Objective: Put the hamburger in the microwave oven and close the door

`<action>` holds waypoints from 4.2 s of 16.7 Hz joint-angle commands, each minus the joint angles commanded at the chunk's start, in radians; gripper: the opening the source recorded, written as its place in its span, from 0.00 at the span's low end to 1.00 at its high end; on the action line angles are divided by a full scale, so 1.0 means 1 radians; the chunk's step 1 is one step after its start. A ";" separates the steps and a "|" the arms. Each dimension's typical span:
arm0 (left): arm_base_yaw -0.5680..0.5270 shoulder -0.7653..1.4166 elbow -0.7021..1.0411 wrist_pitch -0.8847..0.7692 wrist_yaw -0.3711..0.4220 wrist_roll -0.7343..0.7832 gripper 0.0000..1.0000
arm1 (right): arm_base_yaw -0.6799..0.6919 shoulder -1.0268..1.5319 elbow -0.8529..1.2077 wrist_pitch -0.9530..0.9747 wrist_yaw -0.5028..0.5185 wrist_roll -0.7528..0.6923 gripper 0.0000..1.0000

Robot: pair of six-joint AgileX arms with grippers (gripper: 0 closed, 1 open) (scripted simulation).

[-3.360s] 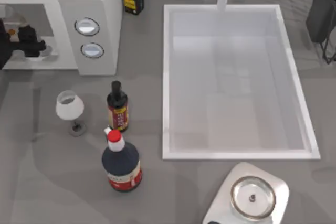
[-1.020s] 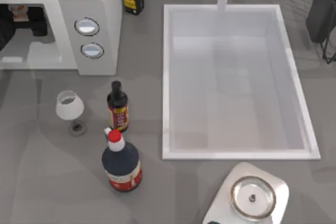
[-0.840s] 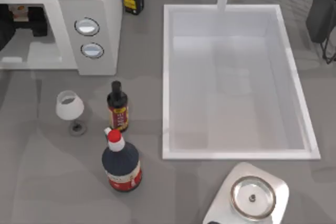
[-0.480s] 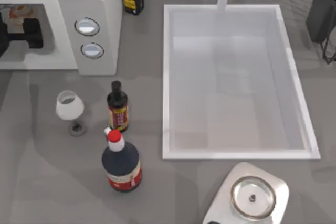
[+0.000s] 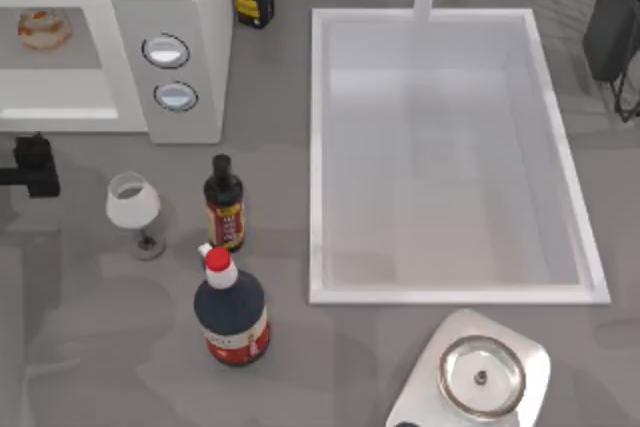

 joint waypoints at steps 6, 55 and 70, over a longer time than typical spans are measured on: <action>0.023 -0.085 -0.147 0.085 0.019 0.011 1.00 | 0.000 0.000 0.000 0.000 0.000 0.000 1.00; -0.198 -1.907 -0.546 -0.944 -0.197 -0.087 1.00 | 0.000 0.000 0.000 0.000 0.000 0.000 1.00; -0.198 -1.907 -0.546 -0.944 -0.197 -0.087 0.10 | 0.000 0.000 0.000 0.000 0.000 0.000 1.00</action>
